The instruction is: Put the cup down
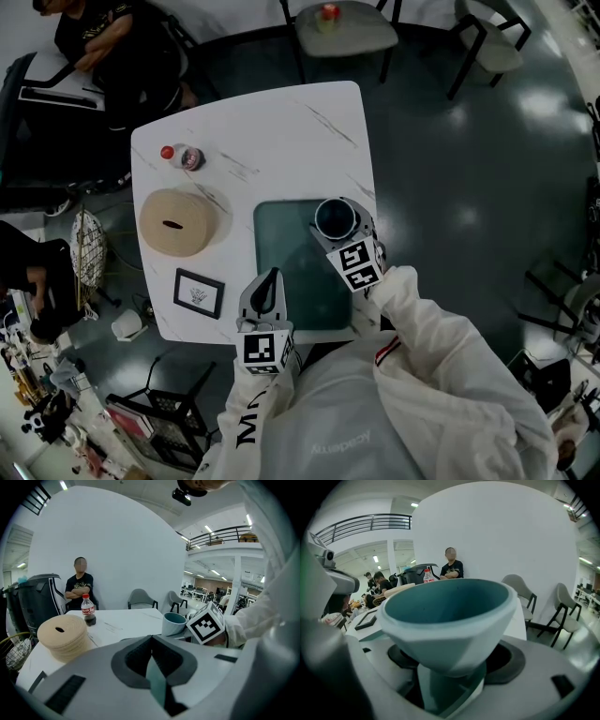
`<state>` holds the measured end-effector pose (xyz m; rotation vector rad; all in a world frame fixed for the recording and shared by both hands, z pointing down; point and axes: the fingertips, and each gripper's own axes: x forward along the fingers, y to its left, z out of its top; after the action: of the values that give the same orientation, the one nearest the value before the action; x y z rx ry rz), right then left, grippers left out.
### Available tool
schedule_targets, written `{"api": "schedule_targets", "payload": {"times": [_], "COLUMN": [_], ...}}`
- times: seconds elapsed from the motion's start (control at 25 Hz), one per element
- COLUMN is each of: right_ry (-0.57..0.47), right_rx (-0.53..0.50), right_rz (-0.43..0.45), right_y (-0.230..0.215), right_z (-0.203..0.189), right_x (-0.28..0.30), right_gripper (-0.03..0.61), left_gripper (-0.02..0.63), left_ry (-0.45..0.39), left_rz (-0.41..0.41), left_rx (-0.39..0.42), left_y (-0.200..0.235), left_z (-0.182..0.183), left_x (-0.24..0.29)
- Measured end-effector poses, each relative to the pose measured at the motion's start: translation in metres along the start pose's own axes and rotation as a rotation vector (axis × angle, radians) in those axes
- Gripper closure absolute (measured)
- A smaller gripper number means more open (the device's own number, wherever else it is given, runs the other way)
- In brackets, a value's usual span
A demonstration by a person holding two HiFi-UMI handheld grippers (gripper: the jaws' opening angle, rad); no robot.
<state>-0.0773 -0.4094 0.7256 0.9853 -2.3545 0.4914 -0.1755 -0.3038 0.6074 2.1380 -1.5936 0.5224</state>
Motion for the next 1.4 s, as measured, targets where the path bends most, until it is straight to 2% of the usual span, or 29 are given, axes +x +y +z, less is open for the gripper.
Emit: {"api": "schedule_targets", "payload": {"times": [0.16, 0.6, 1.4], "right_ry": [0.015, 0.017, 0.017], "right_rx": [0.018, 0.04, 0.043], "right_rz": [-0.003, -0.021, -0.089], "right_y": [0.0, -0.001, 0.0], "right_z": [0.001, 0.003, -0.008], "right_x": [0.0, -0.004, -0.051], "right_gripper": [0.217, 0.114, 0.114], "left_gripper": [0.603, 0.603, 0.603], "left_ry": [0.0, -0.002, -0.013], "left_rz": [-0.006, -0.007, 0.021], "left_rx": [-0.001, 0.005, 0.039], "left_y": [-0.002, -0.007, -0.021], "left_z": [0.001, 0.002, -0.002], "left_x": [-0.001, -0.007, -0.043]}}
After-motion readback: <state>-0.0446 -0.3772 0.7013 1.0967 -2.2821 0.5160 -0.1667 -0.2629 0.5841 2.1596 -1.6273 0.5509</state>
